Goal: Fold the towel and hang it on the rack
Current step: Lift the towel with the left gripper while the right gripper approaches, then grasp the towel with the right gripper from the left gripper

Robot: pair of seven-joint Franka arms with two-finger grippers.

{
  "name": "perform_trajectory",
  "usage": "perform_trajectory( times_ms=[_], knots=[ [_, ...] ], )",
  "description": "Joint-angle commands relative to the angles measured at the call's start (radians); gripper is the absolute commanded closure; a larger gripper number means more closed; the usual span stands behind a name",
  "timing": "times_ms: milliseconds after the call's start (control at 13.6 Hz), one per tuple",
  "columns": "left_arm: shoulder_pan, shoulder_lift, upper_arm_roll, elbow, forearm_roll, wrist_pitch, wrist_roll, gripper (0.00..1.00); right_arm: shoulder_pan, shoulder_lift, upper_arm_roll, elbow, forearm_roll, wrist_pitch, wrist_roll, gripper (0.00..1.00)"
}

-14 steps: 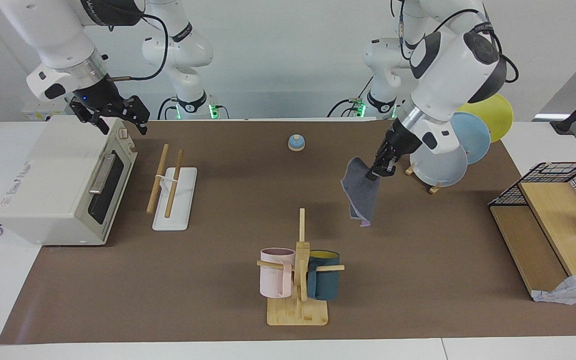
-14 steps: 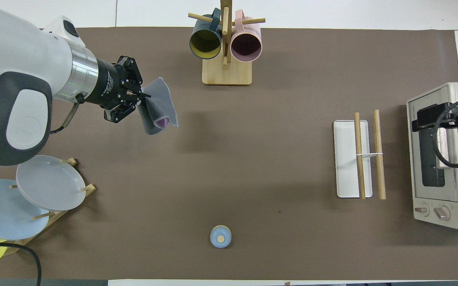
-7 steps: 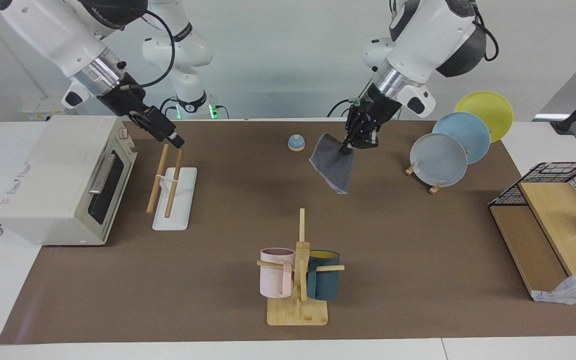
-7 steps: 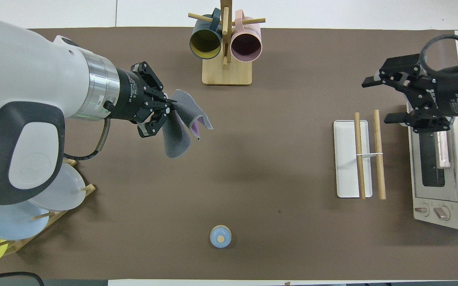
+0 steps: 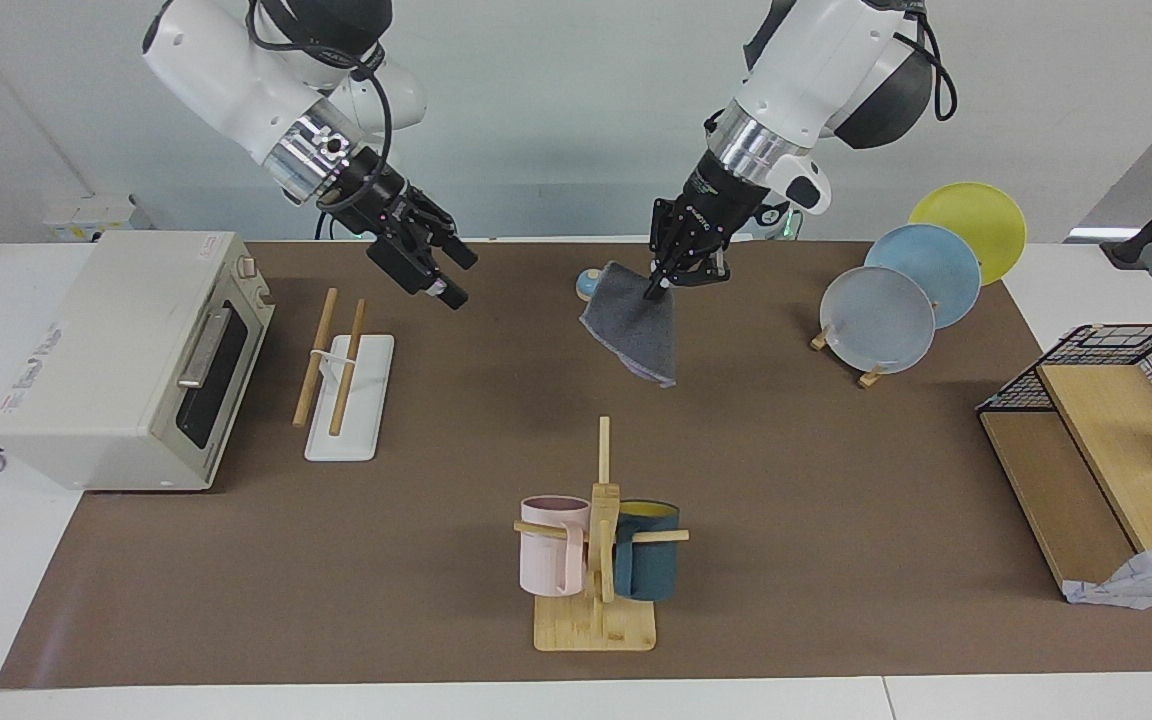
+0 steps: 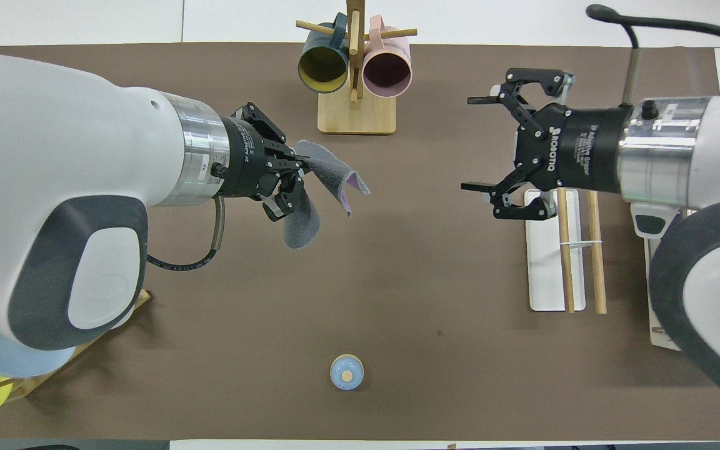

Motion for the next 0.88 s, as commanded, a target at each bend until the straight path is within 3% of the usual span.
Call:
perform_trajectory(
  times_ms=[0, 295, 810],
  knots=[
    [-0.007, -0.046, 0.010, -0.058, -0.018, 0.039, -0.049, 1.00, 0.094, -0.061, -0.003, -0.133, 0.026, 0.138, 0.043, 0.00],
    [-0.007, -0.049, 0.010, -0.070, -0.018, 0.060, -0.109, 1.00, 0.160, -0.022, -0.001, -0.144, 0.106, 0.237, 0.086, 0.00],
    [-0.007, -0.049, 0.011, -0.073, -0.016, 0.075, -0.152, 1.00, 0.260, 0.072, -0.003, -0.144, 0.108, 0.373, 0.072, 0.00]
  ],
)
